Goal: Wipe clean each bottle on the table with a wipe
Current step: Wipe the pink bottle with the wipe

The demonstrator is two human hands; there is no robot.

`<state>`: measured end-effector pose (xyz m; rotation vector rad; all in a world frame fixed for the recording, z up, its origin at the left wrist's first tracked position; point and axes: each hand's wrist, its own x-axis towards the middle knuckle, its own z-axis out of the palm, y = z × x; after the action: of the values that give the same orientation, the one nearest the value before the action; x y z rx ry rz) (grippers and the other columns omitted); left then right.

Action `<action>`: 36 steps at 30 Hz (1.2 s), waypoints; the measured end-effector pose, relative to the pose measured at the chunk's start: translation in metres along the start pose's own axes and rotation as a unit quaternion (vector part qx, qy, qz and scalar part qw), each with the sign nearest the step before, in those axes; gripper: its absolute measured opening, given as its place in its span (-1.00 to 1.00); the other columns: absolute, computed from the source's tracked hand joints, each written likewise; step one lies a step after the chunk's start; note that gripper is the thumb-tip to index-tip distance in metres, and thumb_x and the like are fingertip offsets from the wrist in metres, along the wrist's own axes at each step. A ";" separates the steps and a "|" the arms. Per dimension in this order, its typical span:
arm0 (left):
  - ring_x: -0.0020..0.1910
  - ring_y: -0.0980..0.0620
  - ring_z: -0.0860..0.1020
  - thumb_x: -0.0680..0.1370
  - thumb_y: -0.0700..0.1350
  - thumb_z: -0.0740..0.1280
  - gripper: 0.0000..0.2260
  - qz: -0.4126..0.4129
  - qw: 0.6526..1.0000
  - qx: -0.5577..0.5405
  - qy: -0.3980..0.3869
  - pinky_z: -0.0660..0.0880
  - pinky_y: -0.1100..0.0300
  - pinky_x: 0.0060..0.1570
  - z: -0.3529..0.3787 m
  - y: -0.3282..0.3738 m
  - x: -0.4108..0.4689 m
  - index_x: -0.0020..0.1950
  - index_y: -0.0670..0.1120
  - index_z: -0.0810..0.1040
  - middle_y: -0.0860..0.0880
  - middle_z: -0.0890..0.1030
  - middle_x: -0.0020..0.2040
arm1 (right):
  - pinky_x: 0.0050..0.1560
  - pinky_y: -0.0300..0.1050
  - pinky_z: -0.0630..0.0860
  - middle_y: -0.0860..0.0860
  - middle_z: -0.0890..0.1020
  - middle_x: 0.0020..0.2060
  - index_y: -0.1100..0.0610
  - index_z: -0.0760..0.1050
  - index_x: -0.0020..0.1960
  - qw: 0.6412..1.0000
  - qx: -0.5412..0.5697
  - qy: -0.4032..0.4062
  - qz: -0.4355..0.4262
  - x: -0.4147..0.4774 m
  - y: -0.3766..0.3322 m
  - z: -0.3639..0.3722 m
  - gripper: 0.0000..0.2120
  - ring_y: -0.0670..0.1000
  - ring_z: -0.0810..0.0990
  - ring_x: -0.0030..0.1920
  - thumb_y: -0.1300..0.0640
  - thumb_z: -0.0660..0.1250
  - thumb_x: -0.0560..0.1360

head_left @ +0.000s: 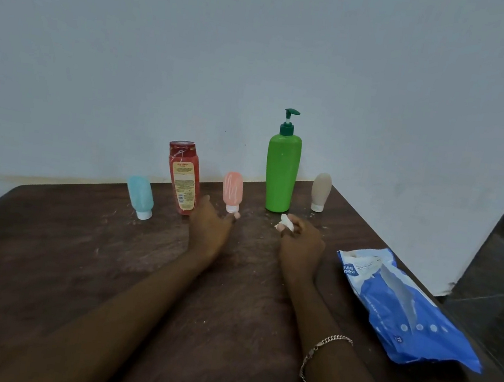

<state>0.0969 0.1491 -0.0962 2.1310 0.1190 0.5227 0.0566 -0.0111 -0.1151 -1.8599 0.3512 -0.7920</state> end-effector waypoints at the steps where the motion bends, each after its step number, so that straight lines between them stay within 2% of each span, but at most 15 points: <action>1: -0.01 0.01 0.49 0.47 0.01 0.53 -0.34 -0.006 1.000 0.013 -0.002 0.43 0.16 -0.09 0.005 -0.001 0.003 0.44 -0.22 0.36 -0.16 0.60 0.20 | 0.04 -0.21 0.50 -0.05 0.71 -0.06 0.05 0.67 0.08 1.000 0.000 -0.005 -0.004 0.001 0.001 0.001 -0.75 -0.07 0.64 -0.03 0.20 0.43 0.41; 5: 0.12 -0.17 0.58 0.43 0.04 0.55 -0.40 -0.013 0.999 0.038 -0.002 0.60 -0.05 0.01 0.023 0.001 0.019 0.31 -0.23 0.41 -0.21 0.58 0.21 | -0.05 -0.28 0.43 -0.01 0.72 -0.11 0.10 0.70 0.03 1.000 -0.015 -0.010 -0.021 0.003 0.002 0.001 -0.78 -0.05 0.64 -0.08 0.25 0.42 0.41; 8: 0.23 -0.24 0.55 0.45 0.07 0.54 -0.36 -0.023 0.998 0.064 -0.004 0.58 -0.07 0.10 0.034 0.006 0.028 0.34 -0.24 0.38 -0.22 0.53 0.29 | -0.07 -0.31 0.40 0.01 0.72 -0.12 0.13 0.70 0.02 1.000 -0.014 -0.012 -0.024 0.005 0.005 0.003 -0.79 -0.06 0.64 -0.10 0.26 0.42 0.41; 12: 0.27 -0.24 0.51 0.45 0.08 0.52 -0.29 -0.032 0.994 0.102 -0.002 0.52 -0.08 0.16 0.045 0.008 0.037 0.41 -0.26 0.32 -0.22 0.49 0.33 | -0.14 -0.49 0.31 0.02 0.71 -0.12 0.15 0.69 0.02 0.999 -0.015 -0.019 -0.027 0.006 0.007 0.006 -0.80 -0.11 0.58 -0.15 0.28 0.41 0.42; 16: 0.28 -0.25 0.52 0.49 0.04 0.50 -0.33 -0.041 0.991 0.131 -0.007 0.54 -0.09 0.18 0.049 0.008 0.042 0.43 -0.26 0.32 -0.22 0.48 0.35 | -0.05 -0.32 0.45 0.00 0.71 -0.13 0.12 0.69 0.02 0.999 -0.012 -0.020 -0.033 0.006 0.009 0.006 -0.80 -0.09 0.63 -0.12 0.25 0.40 0.42; 19: 0.26 -0.25 0.54 0.51 -0.03 0.48 -0.43 -0.045 0.990 0.135 -0.003 0.57 -0.11 0.16 0.046 0.010 0.041 0.40 -0.25 0.37 -0.22 0.52 0.34 | -0.13 -0.49 0.34 -0.01 0.71 -0.10 0.11 0.69 0.05 0.999 -0.025 -0.030 -0.034 0.006 0.009 0.006 -0.78 -0.11 0.62 -0.11 0.24 0.40 0.43; 21: 0.24 -0.24 0.56 0.51 -0.03 0.47 -0.47 -0.032 0.991 0.130 -0.001 0.59 -0.11 0.13 0.042 0.009 0.035 0.37 -0.24 0.40 -0.22 0.54 0.31 | -0.07 -0.41 0.38 -0.01 0.72 -0.08 0.10 0.69 0.06 0.998 -0.031 -0.035 -0.039 0.005 0.006 0.004 -0.76 -0.10 0.62 -0.10 0.23 0.40 0.42; 24: 0.22 -0.21 0.56 0.51 0.00 0.47 -0.48 0.006 0.995 0.100 -0.011 0.61 -0.05 0.05 0.032 0.006 0.022 0.34 -0.24 0.42 -0.21 0.56 0.28 | -0.07 -0.37 0.37 -0.01 0.73 -0.09 0.07 0.70 0.04 0.997 -0.036 -0.040 -0.058 0.005 0.001 0.002 -0.76 -0.08 0.62 -0.08 0.24 0.40 0.41; 27: 0.20 -0.12 0.57 0.50 0.03 0.48 -0.54 0.037 0.996 0.064 -0.040 0.57 0.13 -0.07 0.010 0.000 0.007 0.28 -0.19 0.49 -0.16 0.57 0.26 | 0.00 -0.29 0.45 -0.03 0.72 -0.08 0.06 0.68 0.07 0.996 -0.037 -0.050 -0.058 0.004 -0.004 0.001 -0.76 -0.07 0.64 -0.06 0.18 0.44 0.41; 30: 0.17 -0.05 0.60 0.51 -0.01 0.48 -0.58 0.046 0.995 0.052 -0.077 0.48 0.30 -0.14 -0.023 -0.009 -0.016 0.30 -0.16 0.55 -0.12 0.60 0.29 | -0.13 -0.44 0.40 -0.07 0.70 -0.13 0.06 0.67 0.05 0.996 -0.021 -0.074 -0.043 -0.004 -0.011 -0.001 -0.78 -0.15 0.60 -0.14 0.17 0.48 0.40; 32: 0.10 0.04 0.60 0.51 -0.03 0.48 -0.60 0.041 0.993 0.056 -0.097 0.46 0.35 -0.16 -0.047 -0.015 -0.031 0.30 -0.12 0.58 -0.09 0.61 0.28 | -0.16 -0.52 0.35 -0.09 0.69 -0.14 0.06 0.68 0.03 0.989 -0.047 -0.107 -0.087 -0.011 -0.016 -0.001 -0.81 -0.18 0.58 -0.16 0.19 0.45 0.42; 33: 0.06 0.08 0.59 0.50 -0.03 0.49 -0.61 0.038 0.992 0.061 -0.105 0.48 0.35 -0.16 -0.057 -0.018 -0.038 0.29 -0.10 0.59 -0.08 0.62 0.27 | -0.13 -0.49 0.36 -0.08 0.69 -0.12 0.05 0.68 0.04 0.982 -0.072 -0.128 -0.118 -0.014 -0.018 -0.001 -0.81 -0.17 0.57 -0.14 0.19 0.43 0.44; 36: 0.00 0.12 0.59 0.46 -0.04 0.52 -0.63 0.035 0.989 0.080 -0.116 0.54 0.28 -0.10 -0.084 -0.028 -0.049 0.24 -0.07 0.61 -0.06 0.65 0.20 | -0.09 -0.23 0.44 -0.01 0.65 -0.12 0.04 0.68 0.09 0.960 -0.130 -0.171 -0.177 -0.020 -0.019 0.003 -0.77 -0.09 0.54 -0.15 0.19 0.40 0.45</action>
<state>0.0217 0.2164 -0.0931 2.3430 -0.0460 0.3097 0.0415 0.0109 -0.1057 -2.3022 -0.1091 -0.6614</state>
